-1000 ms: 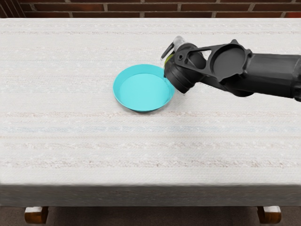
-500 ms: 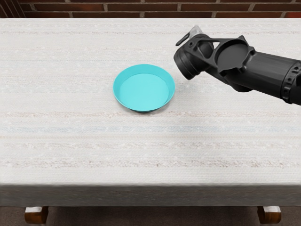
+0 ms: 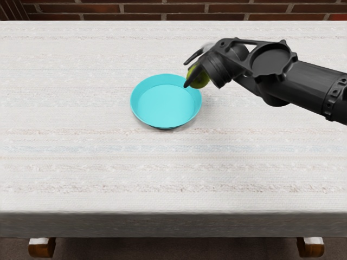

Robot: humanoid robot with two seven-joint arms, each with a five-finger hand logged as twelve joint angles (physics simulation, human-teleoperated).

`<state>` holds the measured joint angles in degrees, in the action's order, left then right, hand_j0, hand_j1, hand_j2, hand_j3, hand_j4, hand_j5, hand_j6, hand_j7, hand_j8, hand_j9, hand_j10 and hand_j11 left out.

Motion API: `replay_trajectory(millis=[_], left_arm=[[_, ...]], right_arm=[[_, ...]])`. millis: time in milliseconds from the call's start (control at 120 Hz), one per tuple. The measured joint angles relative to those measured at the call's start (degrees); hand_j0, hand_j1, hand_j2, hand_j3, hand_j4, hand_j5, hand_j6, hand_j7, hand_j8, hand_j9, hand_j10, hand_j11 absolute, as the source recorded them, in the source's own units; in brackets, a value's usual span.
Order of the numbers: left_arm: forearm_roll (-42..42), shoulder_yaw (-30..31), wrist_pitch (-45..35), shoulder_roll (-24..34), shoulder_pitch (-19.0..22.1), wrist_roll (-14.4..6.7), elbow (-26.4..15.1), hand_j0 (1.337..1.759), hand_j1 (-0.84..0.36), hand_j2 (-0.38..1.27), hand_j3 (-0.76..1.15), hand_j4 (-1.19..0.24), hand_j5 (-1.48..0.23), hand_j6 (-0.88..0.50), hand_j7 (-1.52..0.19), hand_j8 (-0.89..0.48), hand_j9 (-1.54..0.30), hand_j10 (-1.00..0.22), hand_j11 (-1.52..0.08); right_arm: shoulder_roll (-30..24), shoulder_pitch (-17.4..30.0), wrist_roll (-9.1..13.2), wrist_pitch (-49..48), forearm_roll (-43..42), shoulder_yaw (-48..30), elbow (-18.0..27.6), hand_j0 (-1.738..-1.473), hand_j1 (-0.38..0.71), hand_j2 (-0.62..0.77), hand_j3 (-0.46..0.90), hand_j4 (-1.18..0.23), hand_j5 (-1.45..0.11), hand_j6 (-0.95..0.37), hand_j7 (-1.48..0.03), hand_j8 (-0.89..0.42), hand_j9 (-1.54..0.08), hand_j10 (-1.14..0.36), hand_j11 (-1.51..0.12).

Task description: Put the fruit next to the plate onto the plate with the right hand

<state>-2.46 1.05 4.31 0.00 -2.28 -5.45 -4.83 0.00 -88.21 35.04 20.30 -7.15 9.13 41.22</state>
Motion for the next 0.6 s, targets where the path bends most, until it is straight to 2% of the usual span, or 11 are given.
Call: replay_trajectory(millis=[175, 400, 600], left_arm=[[0.00, 0.00, 0.00, 0.00, 0.00, 0.00, 0.00, 1.658, 0.06, 0.05, 0.00, -0.24, -0.32, -0.24, -0.32, -0.24, -0.32, -0.24, -0.32], [0.00, 0.00, 0.00, 0.00, 0.00, 0.00, 0.00, 1.658, 0.06, 0.05, 0.00, -0.24, -0.32, -0.24, -0.32, -0.24, -0.32, -0.24, -0.32], [0.00, 0.00, 0.00, 0.00, 0.04, 0.00, 0.00, 1.658, 0.06, 0.05, 0.00, -0.24, -0.32, -0.24, -0.32, -0.24, -0.32, -0.24, -0.32]], right_arm=[[0.00, 0.51, -0.77, -2.64, 0.08, -2.21, 0.18, -1.645, 0.22, 0.29, 0.00, -0.86, -1.16, -0.56, -1.13, -0.28, -1.16, -0.33, -1.19], [0.00, 2.08, -4.95, -7.27, 0.08, -4.70, 0.16, -1.645, 0.22, 0.30, 0.00, -0.85, -1.17, -0.57, -1.13, -0.28, -1.17, -0.33, -1.20], [0.00, 2.47, -5.88, -11.18, 0.06, -5.22, 0.06, -1.644, 0.22, 0.30, 0.00, -0.85, -1.18, -0.58, -1.13, -0.28, -1.16, -0.34, -1.20]])
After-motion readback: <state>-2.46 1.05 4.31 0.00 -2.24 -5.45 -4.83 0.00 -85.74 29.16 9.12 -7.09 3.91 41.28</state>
